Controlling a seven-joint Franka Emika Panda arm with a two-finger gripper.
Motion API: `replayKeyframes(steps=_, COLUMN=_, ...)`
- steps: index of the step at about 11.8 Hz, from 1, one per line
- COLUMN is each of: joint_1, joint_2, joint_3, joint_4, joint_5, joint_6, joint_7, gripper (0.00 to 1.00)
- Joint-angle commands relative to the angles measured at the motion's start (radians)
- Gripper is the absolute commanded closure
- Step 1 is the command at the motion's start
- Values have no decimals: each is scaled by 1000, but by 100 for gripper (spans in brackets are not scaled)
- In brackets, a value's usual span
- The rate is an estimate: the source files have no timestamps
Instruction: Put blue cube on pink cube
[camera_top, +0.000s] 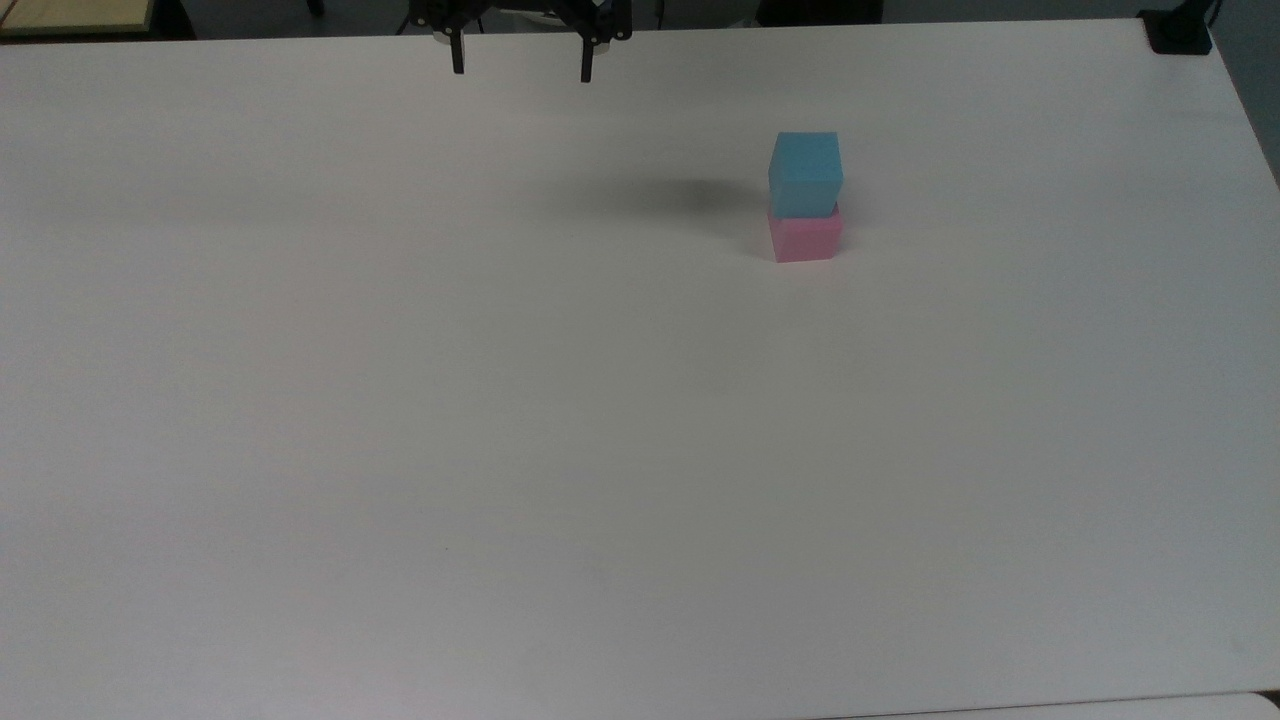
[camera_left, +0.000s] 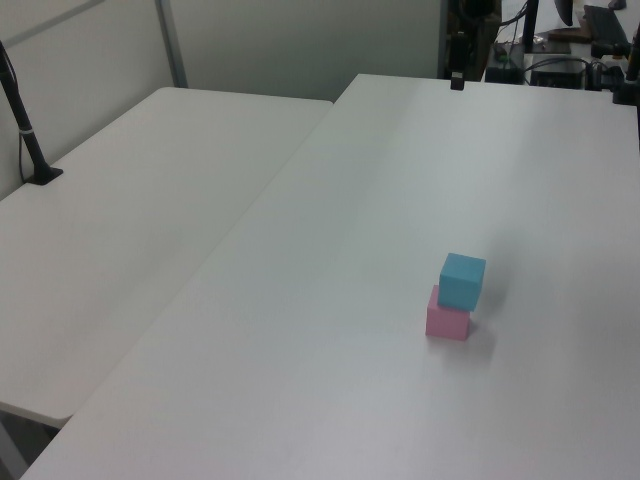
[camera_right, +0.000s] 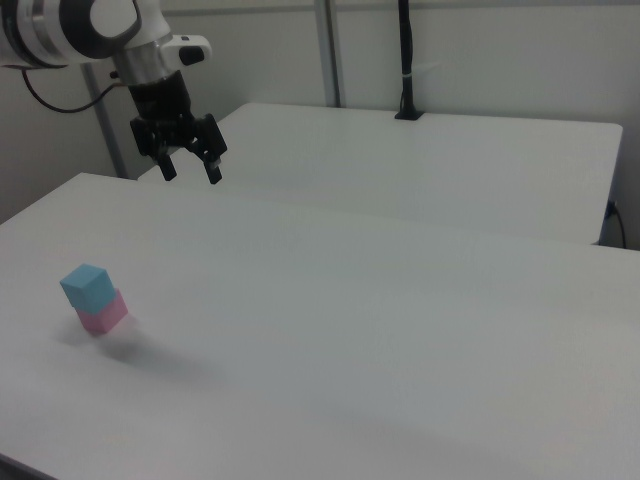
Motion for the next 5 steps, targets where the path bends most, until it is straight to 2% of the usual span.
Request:
replayKeyframes(steps=1, joint_1=12, joint_2=9, joint_3=-30, joint_4=22, joint_5=68, joint_6=-55, joint_7=-16, gripper=0)
replayKeyframes(steps=5, joint_1=9, joint_2=4, joint_3=-55, joint_4=25, joint_5=108, joint_6=-53, joint_7=-8, gripper=0)
